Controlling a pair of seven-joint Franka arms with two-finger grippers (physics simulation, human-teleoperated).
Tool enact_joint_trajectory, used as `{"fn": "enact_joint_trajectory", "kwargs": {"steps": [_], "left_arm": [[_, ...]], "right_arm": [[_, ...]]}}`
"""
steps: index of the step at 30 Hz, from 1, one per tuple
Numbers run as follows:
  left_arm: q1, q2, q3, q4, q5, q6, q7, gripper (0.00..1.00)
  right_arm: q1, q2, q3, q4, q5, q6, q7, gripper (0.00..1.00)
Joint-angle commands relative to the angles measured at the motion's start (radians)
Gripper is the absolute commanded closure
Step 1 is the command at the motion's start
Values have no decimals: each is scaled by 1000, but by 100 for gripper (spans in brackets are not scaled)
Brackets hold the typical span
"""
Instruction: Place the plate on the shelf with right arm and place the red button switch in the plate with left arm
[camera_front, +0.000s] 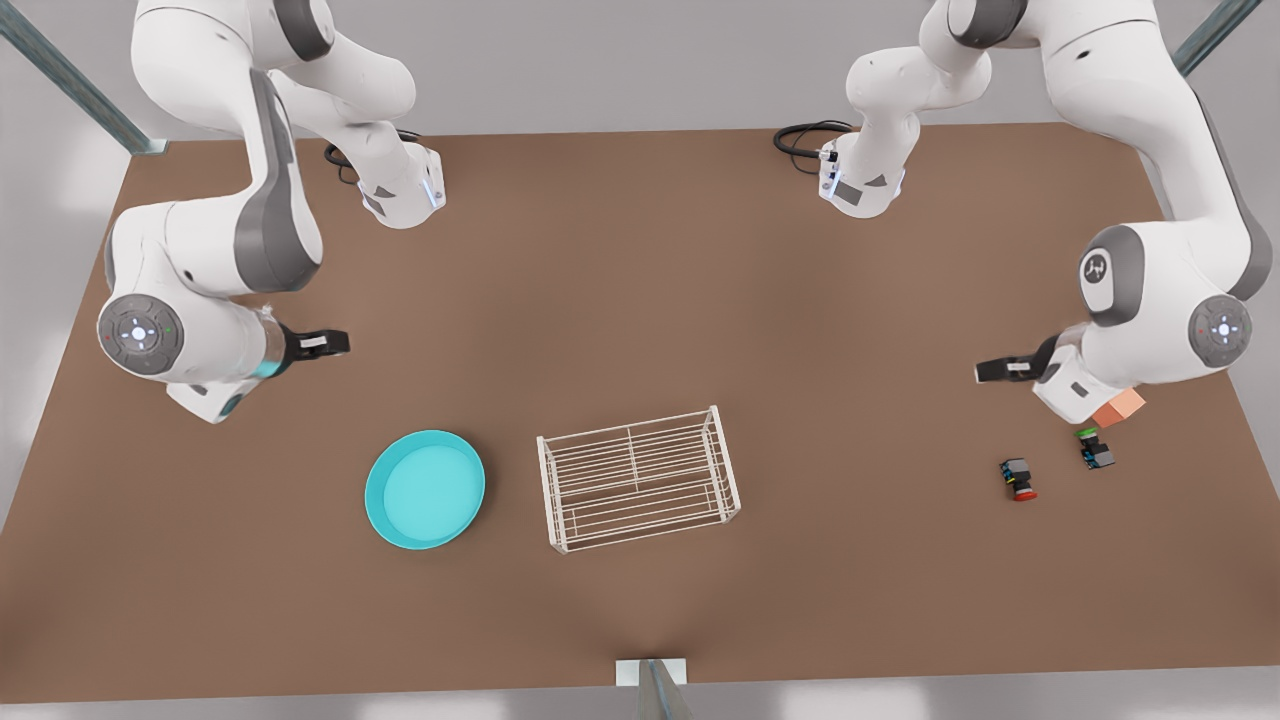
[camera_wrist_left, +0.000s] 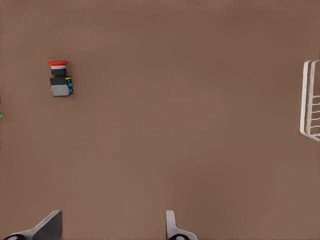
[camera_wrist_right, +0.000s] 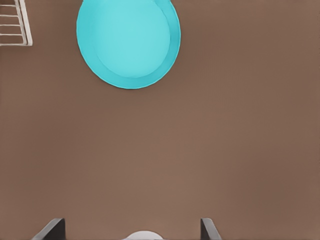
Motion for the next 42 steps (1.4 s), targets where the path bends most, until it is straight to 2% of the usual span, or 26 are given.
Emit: {"fn": "enact_joint_trajectory", "kwargs": {"steps": [1, 4, 7, 9, 13, 17, 19, 22, 26, 33, 35, 36, 37, 39, 40, 42], "left_arm": [[-1, 0, 0, -1, 0, 191, 32, 0], [-1, 27, 0, 3, 32, 200, 32, 0], [2, 73, -2, -11, 105, 211, 26, 0], [3, 83, -2, -13, 105, 220, 26, 0], [25, 123, 0, -31, 92, 291, 11, 0], [68, 143, 0, -50, 50, 342, 11, 0], [75, 150, 0, -85, 52, 404, 11, 0], [92, 153, 1, -128, 52, 449, 3, 0], [117, 187, 1, -131, 52, 500, -9, 0], [123, 219, 1, -114, 58, 526, -29, 0], [124, 245, 1, -79, 64, 536, -28, 0], [131, 258, 1, -68, 66, 536, -28, 0], [131, 278, 1, -59, 66, 569, -28, 0], [131, 300, 1, -48, 66, 585, -28, 0], [132, 314, 3, -43, 73, 599, -28, 0], [132, 328, 9, -42, 73, 630, -28, 0]], "right_arm": [[1, -2, -6, -1, 23, 115, -50, 0], [-3, 10, -6, -9, 62, 123, -46, 0], [-16, 91, -33, -14, 117, 177, -49, 0], [-19, 128, -39, -80, 134, 265, -46, 0], [-16, 275, -44, -78, 164, 496, -30, 0], [-49, 386, -47, -41, 180, 612, -36, 0], [-69, 424, -47, -43, 255, 663, -93, 0], [-68, 469, -44, -46, 301, 721, -96, 0], [-120, 506, -44, -46, 341, 759, -296, 0], [-105, 558, -41, -50, 345, 772, -288, 0], [-106, 573, -41, -50, 342, 807, -291, 11], [-111, 582, -41, -50, 341, 807, -291, 27], [-123, 585, -41, -50, 338, 807, -296, 31], [-126, 601, -41, -50, 339, 819, -296, 31], [-126, 602, -41, -49, 339, 819, -294, 37], [-126, 601, -41, -47, 338, 818, -291, 64]]}}
